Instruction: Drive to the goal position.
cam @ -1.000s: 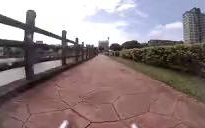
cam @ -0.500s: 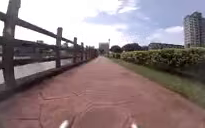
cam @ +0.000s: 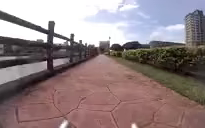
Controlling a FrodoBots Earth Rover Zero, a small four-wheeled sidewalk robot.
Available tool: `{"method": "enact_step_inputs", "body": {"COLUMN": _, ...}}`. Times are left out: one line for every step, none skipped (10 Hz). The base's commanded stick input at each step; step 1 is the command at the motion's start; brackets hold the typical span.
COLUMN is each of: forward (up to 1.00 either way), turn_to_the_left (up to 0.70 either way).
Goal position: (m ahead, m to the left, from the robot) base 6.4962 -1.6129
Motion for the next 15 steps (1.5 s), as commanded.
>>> {"method": "enact_step_inputs", "body": {"forward": 1.00, "turn_to_the_left": 0.00}}
{"method": "enact_step_inputs", "body": {"forward": 1.00, "turn_to_the_left": 0.00}}
{"method": "enact_step_inputs", "body": {"forward": 1.00, "turn_to_the_left": 0.00}}
{"method": "enact_step_inputs", "body": {"forward": 1.00, "turn_to_the_left": 0.00}}
{"method": "enact_step_inputs", "body": {"forward": 1.00, "turn_to_the_left": 0.00}}
{"method": "enact_step_inputs", "body": {"forward": 1.00, "turn_to_the_left": 0.00}}
{"method": "enact_step_inputs", "body": {"forward": 1.00, "turn_to_the_left": 0.00}}
{"method": "enact_step_inputs", "body": {"forward": 1.00, "turn_to_the_left": 0.00}}
{"method": "enact_step_inputs", "body": {"forward": 1.00, "turn_to_the_left": 0.00}}
{"method": "enact_step_inputs", "body": {"forward": 1.00, "turn_to_the_left": 0.00}}
{"method": "enact_step_inputs", "body": {"forward": 1.00, "turn_to_the_left": 0.00}}
{"method": "enact_step_inputs", "body": {"forward": 1.00, "turn_to_the_left": 0.00}}
{"method": "enact_step_inputs", "body": {"forward": 1.00, "turn_to_the_left": 0.00}}
{"method": "enact_step_inputs", "body": {"forward": 1.00, "turn_to_the_left": 0.00}}
{"method": "enact_step_inputs", "body": {"forward": 1.00, "turn_to_the_left": 0.00}}
